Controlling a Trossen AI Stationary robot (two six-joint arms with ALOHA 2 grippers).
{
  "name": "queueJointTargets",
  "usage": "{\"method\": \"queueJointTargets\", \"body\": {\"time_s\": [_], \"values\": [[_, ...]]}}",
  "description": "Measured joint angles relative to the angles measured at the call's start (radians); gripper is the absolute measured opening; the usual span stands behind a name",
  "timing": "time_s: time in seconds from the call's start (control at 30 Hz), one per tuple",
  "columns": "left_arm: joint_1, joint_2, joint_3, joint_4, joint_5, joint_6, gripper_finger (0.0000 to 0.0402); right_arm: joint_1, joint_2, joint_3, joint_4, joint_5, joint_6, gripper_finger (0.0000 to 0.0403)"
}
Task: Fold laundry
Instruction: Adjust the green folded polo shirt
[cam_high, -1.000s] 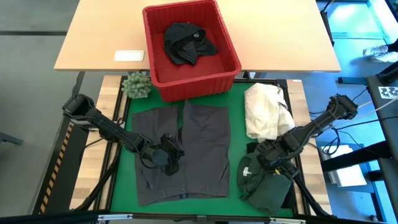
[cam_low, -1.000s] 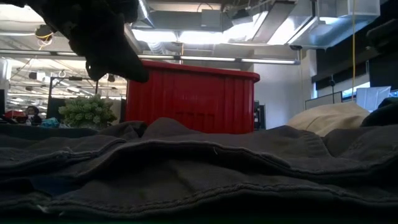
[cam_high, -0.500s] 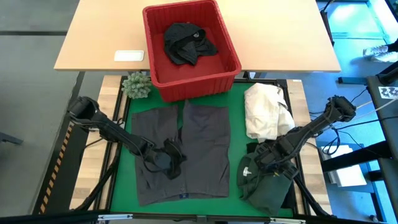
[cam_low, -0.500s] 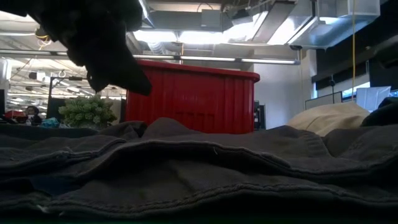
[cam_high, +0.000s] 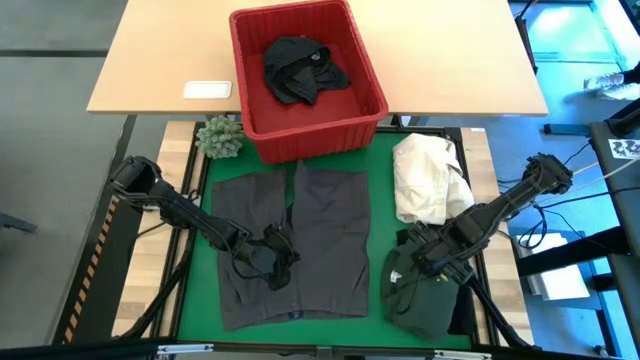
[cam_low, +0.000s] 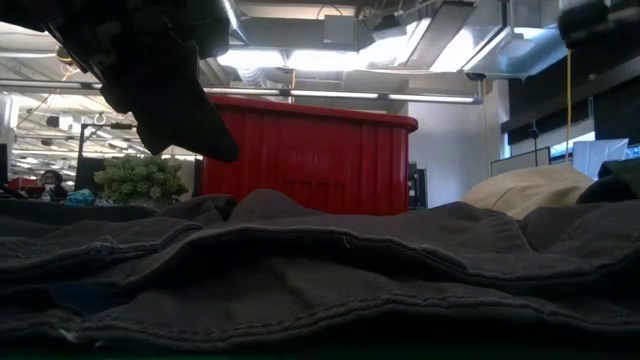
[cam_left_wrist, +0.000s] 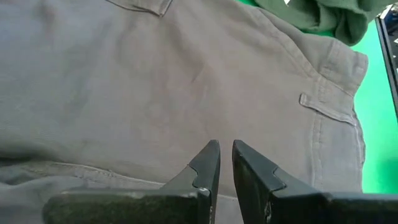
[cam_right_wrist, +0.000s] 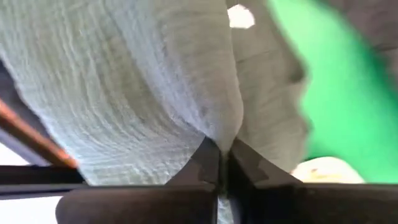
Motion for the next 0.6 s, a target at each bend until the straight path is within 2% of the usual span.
{"method": "queueJointTargets", "body": {"time_s": [0.17,0.5,0.6], "values": [[0.0,0.0,0.0,0.0,0.001,0.018,0.004,-0.013,0.001,0.025,0.034,0.089,-0.08,0.0005],[0.0,0.0,0.0,0.0,0.001,0.02,0.004,-0.161,0.121,0.025,0.089,0.097,-0.133,0.0005],[-0.001,0.0,-0.001,0.0,0.001,0.02,0.004,-0.19,0.174,0.024,0.085,0.067,-0.141,0.0006]]}}
